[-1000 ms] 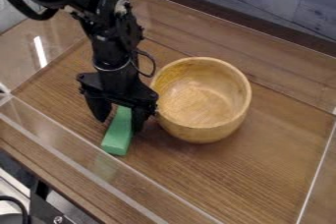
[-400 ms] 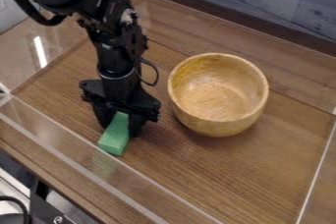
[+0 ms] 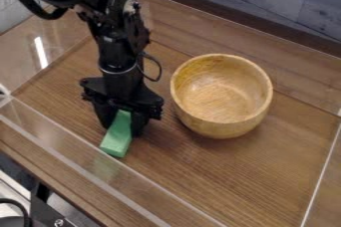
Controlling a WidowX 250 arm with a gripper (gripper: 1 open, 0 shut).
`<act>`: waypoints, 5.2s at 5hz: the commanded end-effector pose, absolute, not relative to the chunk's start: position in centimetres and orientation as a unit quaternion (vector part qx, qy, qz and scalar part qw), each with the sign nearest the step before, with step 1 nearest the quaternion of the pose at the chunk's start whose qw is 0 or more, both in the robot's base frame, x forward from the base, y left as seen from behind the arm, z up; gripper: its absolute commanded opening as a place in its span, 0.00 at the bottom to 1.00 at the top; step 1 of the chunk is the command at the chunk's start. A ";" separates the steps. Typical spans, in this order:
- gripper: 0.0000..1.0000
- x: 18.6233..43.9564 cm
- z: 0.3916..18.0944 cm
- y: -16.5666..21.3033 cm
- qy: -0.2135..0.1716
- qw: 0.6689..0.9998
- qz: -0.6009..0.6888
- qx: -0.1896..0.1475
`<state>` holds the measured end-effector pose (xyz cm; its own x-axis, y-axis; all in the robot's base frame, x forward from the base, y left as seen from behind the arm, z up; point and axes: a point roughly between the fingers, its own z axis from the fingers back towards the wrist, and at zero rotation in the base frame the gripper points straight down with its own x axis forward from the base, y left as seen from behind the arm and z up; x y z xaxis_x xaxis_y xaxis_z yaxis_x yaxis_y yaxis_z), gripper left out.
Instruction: Put green stick into wooden bowl
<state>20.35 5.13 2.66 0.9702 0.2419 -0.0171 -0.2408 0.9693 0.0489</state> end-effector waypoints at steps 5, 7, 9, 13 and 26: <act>0.00 22.0 6.4 5.6 -0.010 0.988 0.152 0.005; 0.00 22.3 6.9 5.5 -0.011 0.987 0.158 0.000; 0.00 22.6 7.5 5.4 -0.013 0.986 0.164 -0.005; 0.00 23.5 8.5 4.8 -0.014 0.985 0.172 -0.016; 1.00 29.6 12.0 -3.6 -0.074 0.987 0.128 -0.060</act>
